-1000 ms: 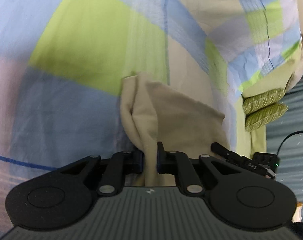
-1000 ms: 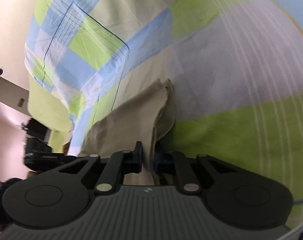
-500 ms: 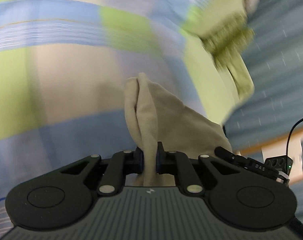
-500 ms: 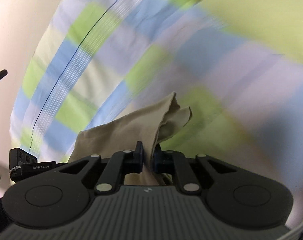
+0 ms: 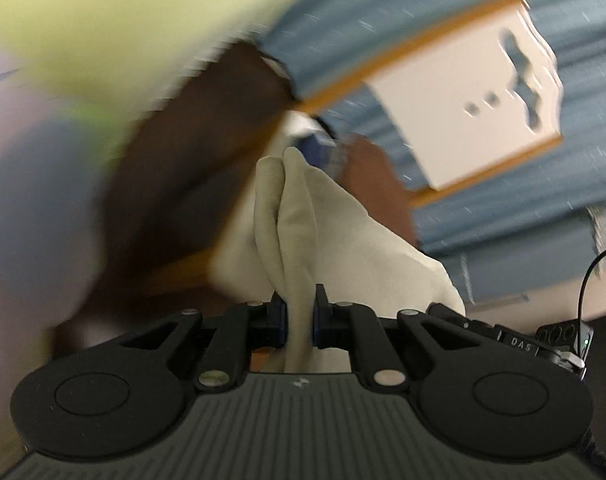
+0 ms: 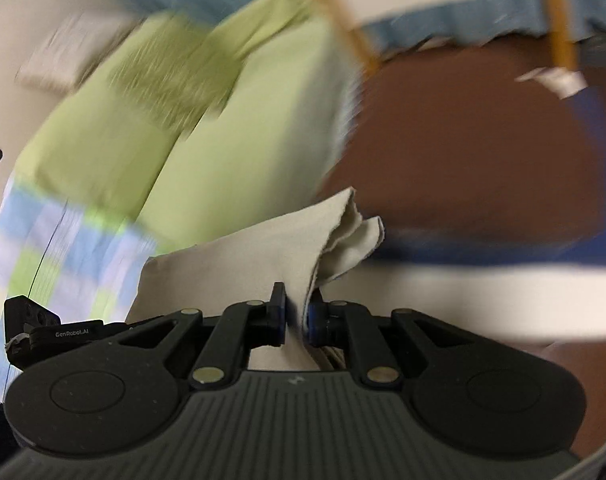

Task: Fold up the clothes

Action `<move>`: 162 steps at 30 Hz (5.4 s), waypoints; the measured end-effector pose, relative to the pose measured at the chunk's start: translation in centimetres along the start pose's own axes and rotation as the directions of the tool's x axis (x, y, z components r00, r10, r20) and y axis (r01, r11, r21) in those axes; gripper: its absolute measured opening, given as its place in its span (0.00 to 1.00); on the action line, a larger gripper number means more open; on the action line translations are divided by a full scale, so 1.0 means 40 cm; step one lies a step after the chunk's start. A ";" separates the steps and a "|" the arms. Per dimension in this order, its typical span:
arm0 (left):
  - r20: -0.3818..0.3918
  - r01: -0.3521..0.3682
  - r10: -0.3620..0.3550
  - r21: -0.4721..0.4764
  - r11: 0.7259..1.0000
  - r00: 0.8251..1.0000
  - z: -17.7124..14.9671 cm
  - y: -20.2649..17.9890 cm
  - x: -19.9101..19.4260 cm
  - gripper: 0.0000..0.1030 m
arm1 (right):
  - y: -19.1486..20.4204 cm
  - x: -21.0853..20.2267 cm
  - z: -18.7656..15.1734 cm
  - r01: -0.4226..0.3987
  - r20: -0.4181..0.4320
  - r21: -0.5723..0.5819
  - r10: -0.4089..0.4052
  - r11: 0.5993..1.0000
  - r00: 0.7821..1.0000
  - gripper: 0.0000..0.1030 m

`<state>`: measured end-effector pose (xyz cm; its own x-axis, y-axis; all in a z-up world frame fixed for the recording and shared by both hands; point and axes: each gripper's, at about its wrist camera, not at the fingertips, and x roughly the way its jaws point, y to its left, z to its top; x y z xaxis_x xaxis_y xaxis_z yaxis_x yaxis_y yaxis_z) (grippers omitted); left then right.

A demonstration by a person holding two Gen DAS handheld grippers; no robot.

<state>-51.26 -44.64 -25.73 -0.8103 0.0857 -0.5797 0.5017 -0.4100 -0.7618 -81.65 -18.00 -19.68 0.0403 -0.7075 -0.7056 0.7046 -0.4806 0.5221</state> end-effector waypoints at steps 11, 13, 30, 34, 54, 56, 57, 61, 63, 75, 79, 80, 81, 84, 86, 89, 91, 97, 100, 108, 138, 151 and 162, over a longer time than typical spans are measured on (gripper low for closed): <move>-0.050 0.001 0.009 0.189 0.982 0.999 0.163 -0.229 0.351 0.10 | -0.303 -0.026 0.236 0.039 0.163 0.108 -0.057 0.993 0.985 0.08; -0.055 -0.013 0.025 0.199 0.980 0.998 0.177 -0.225 0.386 0.11 | -0.322 0.000 0.249 0.031 0.170 0.120 -0.051 0.992 0.984 0.08; -0.112 -0.064 0.086 0.186 0.980 0.990 0.196 -0.123 0.493 0.28 | -0.395 0.089 0.218 0.047 0.104 0.163 -0.064 0.986 0.993 0.09; -0.094 -0.094 0.115 0.200 0.975 0.989 0.215 -0.108 0.467 0.34 | -0.418 0.102 0.213 0.153 0.071 0.222 -0.172 0.963 0.982 0.38; -0.018 -0.115 0.128 0.333 0.936 0.992 0.090 -0.106 0.413 0.05 | -0.281 0.104 0.008 0.226 0.088 -0.159 -0.214 0.961 0.973 0.17; -0.006 -0.128 0.139 0.346 0.929 0.990 0.087 -0.115 0.403 0.05 | -0.270 0.100 0.013 0.241 0.088 -0.188 -0.229 0.952 0.970 0.16; 0.029 -0.164 0.166 0.389 0.906 0.986 0.081 -0.144 0.381 0.05 | -0.261 0.093 0.017 0.253 0.088 -0.204 -0.240 0.946 0.967 0.16; 0.082 -0.222 0.209 0.495 0.840 0.974 0.039 -0.207 0.348 0.09 | -0.207 0.047 0.013 0.292 0.133 -0.288 -0.264 0.912 0.955 0.19; 0.075 -0.238 0.235 0.521 0.819 0.969 0.020 -0.210 0.357 0.13 | -0.194 0.039 0.007 0.276 0.138 -0.298 -0.245 0.914 0.960 0.18; 0.211 -0.295 0.211 0.556 0.777 0.954 0.140 -0.274 0.412 0.12 | -0.143 0.067 0.095 0.285 0.201 -0.395 -0.221 0.873 0.954 0.15; 0.208 -0.308 0.228 0.579 0.755 0.951 0.173 -0.292 0.492 0.12 | -0.157 0.126 0.175 0.311 0.249 -0.397 -0.224 0.864 0.942 0.15; 0.208 -0.316 0.238 0.578 0.753 0.949 0.174 -0.291 0.506 0.12 | -0.172 0.147 0.193 0.322 0.253 -0.391 -0.236 0.862 0.938 0.15; 0.191 -0.334 0.274 0.577 0.745 0.942 0.179 -0.282 0.538 0.12 | -0.188 0.163 0.205 0.329 0.252 -0.383 -0.245 0.863 0.936 0.15; 0.183 -0.368 0.322 0.554 0.747 0.929 0.177 -0.258 0.560 0.13 | -0.245 0.217 0.231 0.313 0.181 -0.318 -0.267 0.895 0.947 0.15; 0.191 -0.381 0.330 0.530 0.758 0.924 0.175 -0.253 0.546 0.13 | -0.259 0.201 0.229 0.307 0.199 -0.284 -0.257 0.908 0.946 0.15; 0.214 -0.410 0.350 0.519 0.750 0.912 0.156 -0.273 0.496 0.13 | -0.247 0.142 0.217 0.347 0.265 -0.259 -0.279 0.901 0.923 0.15; 0.212 -0.419 0.363 0.513 0.749 0.907 0.135 -0.288 0.462 0.13 | -0.233 0.104 0.199 0.324 0.286 -0.238 -0.252 0.916 0.924 0.16; 0.188 -0.524 0.514 0.543 0.656 0.837 0.065 -0.309 0.507 0.14 | -0.217 0.144 0.133 0.300 0.220 -0.296 -0.241 0.907 0.945 0.15; 0.185 -0.545 0.538 0.526 0.653 0.823 0.061 -0.313 0.522 0.13 | -0.243 0.164 0.130 0.306 0.193 -0.268 -0.260 0.914 0.946 0.15; 0.197 -0.548 0.532 0.516 0.658 0.823 0.075 -0.348 0.492 0.15 | -0.230 0.123 0.130 0.313 0.228 -0.261 -0.257 0.913 0.939 0.16; 0.209 -0.662 0.661 0.492 0.566 0.721 -0.338 -0.385 0.149 0.71 | -0.007 -0.190 -0.320 0.439 0.332 0.013 -0.418 0.898 0.846 0.87; 0.278 -0.689 0.640 0.430 0.583 0.716 -0.553 -0.566 -0.375 0.82 | 0.374 -0.554 -0.485 0.443 0.452 -0.038 -0.380 0.896 0.807 0.99; 0.268 -0.652 0.595 0.359 0.668 0.757 -0.624 -0.694 -0.531 0.82 | 0.446 -0.738 -0.603 0.489 0.426 -0.103 -0.406 0.866 0.808 0.99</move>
<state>-40.42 -12.39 0.51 -0.3961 -0.4229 -0.8150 0.7548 -0.6554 -0.0267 -53.17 6.81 -1.10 -0.5555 -0.5974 -0.5784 0.7027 -0.7092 0.0576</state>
